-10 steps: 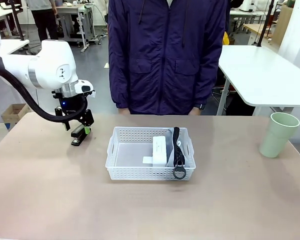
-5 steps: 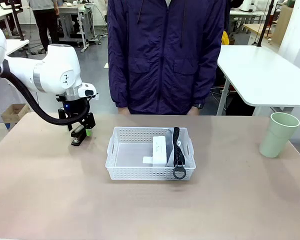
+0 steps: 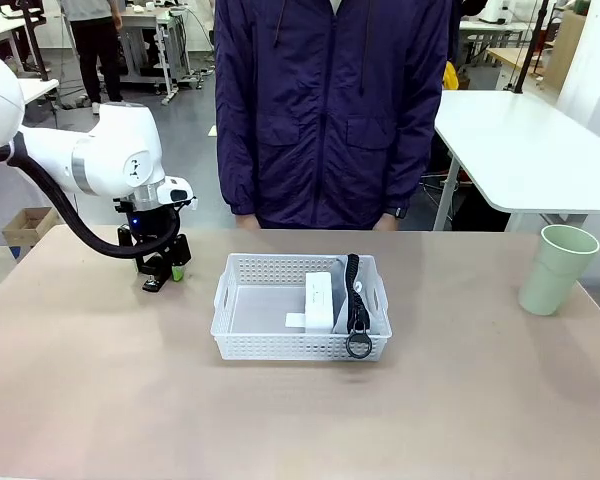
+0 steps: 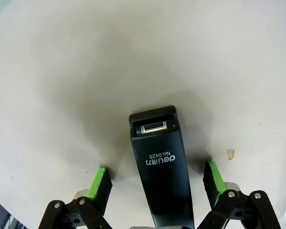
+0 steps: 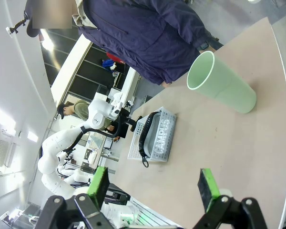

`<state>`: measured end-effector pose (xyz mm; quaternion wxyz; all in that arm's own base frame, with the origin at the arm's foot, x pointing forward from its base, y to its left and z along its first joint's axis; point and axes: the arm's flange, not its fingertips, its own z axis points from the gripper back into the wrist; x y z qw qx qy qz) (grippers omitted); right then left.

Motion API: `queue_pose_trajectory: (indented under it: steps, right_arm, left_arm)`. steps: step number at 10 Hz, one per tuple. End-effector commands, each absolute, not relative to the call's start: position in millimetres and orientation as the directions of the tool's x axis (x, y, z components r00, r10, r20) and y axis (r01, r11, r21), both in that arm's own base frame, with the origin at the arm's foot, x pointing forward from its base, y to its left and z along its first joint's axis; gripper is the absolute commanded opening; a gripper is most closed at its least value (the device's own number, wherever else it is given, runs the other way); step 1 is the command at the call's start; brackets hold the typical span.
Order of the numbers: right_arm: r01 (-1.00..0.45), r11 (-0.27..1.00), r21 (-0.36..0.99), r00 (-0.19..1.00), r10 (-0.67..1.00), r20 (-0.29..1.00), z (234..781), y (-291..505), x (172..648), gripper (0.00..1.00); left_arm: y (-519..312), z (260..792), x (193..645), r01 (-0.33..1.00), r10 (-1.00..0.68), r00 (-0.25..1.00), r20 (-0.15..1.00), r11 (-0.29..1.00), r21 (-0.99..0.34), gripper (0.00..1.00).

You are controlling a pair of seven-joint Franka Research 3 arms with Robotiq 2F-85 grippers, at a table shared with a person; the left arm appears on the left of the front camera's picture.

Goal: Efficiently arrange items inside the basket to fit them all.
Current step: Pick up the Stapler and place it inside the Organizing basket.

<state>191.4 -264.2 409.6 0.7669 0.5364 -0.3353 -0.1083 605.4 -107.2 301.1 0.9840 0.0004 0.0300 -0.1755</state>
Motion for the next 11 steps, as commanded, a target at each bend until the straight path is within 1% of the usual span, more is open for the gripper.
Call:
queue_pose_trajectory:
  steps: [1, 2, 3, 4, 6, 8, 9, 10, 11]
  right_arm:
    - [-0.223, 0.403, 0.888, 0.736, -0.527, 0.424, 410, -263, 193, 1.0]
    - [-0.223, 0.403, 0.888, 0.736, -0.527, 0.424, 410, -263, 193, 1.0]
    - [-0.223, 0.403, 0.888, 0.736, -0.527, 0.424, 410, -263, 193, 1.0]
    - [-0.223, 0.403, 0.888, 0.736, -0.527, 0.424, 410, -263, 193, 1.0]
    - [-0.223, 0.403, 0.888, 0.736, -0.527, 0.424, 410, -263, 193, 1.0]
    - [-0.223, 0.403, 0.888, 0.736, -0.527, 0.424, 410, -263, 193, 1.0]
    - [-0.223, 0.403, 0.888, 0.736, -0.527, 0.424, 410, -263, 193, 1.0]
    - [-0.223, 0.403, 0.888, 0.736, -0.527, 0.424, 410, -263, 193, 1.0]
    - [-0.223, 0.403, 0.888, 0.736, -0.527, 0.424, 410, -263, 193, 1.0]
  left_arm:
    - [-107, 305, 609, 0.356, -0.357, 0.933, -0.036, 0.934, -0.036, 1.0]
    - [-107, 305, 610, 0.355, -0.356, 0.933, -0.042, 0.934, -0.041, 1.0]
    - [-107, 305, 610, 0.352, -0.354, 0.935, -0.039, 0.935, -0.035, 0.78]
    - [-107, 306, 610, 0.349, -0.35, 0.936, -0.033, 0.936, -0.047, 0.42]
    - [-106, 309, 609, 0.34, -0.342, 0.94, -0.024, 0.939, -0.055, 0.0]
    - [-106, 315, 607, 0.338, -0.339, 0.941, -0.012, 0.939, -0.056, 0.0]
    - [-106, 316, 606, 0.34, -0.341, 0.94, -0.01, 0.939, -0.056, 0.07]
    - [-106, 317, 605, 0.338, -0.339, 0.941, -0.011, 0.939, -0.057, 0.0]
    - [-106, 318, 605, 0.338, -0.339, 0.941, -0.007, 0.94, -0.057, 0.0]
